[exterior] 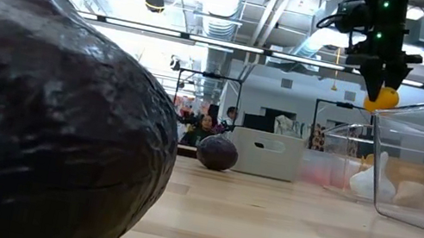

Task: Sort produce into baskets
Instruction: Put the yellow lemon into the yellow bin

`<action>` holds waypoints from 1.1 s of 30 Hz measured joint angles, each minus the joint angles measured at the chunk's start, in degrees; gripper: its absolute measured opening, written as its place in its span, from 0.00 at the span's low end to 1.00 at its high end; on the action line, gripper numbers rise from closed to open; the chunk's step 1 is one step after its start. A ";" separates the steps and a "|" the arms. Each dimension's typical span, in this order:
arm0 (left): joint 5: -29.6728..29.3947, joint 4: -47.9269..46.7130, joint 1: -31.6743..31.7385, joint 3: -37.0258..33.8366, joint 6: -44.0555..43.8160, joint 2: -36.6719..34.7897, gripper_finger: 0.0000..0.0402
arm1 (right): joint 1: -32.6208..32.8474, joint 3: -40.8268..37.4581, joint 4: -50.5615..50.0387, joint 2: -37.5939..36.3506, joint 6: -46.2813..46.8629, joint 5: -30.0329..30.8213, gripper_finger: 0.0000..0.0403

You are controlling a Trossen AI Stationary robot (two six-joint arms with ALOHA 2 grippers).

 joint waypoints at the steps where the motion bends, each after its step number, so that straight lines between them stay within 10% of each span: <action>1: -0.09 0.23 0.00 0.00 0.00 0.00 0.62 | 0.32 0.00 0.00 0.00 0.00 0.00 0.65; 33: -13.35 18.92 0.92 -0.63 16.20 0.00 0.62 | -1.41 -3.77 -3.53 0.00 6.10 -9.58 0.65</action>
